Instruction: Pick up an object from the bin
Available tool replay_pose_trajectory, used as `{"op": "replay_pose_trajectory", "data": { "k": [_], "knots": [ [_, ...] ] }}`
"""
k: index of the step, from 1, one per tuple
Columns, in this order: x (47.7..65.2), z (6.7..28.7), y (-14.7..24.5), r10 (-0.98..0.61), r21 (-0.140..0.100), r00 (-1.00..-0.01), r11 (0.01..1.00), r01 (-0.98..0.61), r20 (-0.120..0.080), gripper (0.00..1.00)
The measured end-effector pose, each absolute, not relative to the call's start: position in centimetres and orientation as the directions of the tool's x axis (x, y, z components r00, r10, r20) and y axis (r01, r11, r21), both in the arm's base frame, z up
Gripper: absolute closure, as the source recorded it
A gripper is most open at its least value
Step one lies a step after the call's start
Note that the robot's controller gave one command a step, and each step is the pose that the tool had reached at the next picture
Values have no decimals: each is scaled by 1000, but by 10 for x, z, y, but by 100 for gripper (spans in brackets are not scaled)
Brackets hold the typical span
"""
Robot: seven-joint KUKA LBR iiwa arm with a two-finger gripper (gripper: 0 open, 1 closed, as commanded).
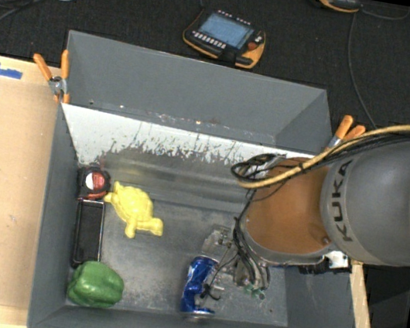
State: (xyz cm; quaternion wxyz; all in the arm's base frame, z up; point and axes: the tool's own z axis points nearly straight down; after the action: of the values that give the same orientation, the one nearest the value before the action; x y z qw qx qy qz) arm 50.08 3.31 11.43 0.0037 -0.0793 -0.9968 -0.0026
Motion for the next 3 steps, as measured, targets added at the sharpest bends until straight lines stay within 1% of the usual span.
{"op": "replay_pose_trajectory", "data": {
  "k": [1,3],
  "knots": [
    [543,74,-58,228,0,-974,974,228,8,100],
    [543,75,-58,230,0,-973,973,230,8,100]
  ]
}}
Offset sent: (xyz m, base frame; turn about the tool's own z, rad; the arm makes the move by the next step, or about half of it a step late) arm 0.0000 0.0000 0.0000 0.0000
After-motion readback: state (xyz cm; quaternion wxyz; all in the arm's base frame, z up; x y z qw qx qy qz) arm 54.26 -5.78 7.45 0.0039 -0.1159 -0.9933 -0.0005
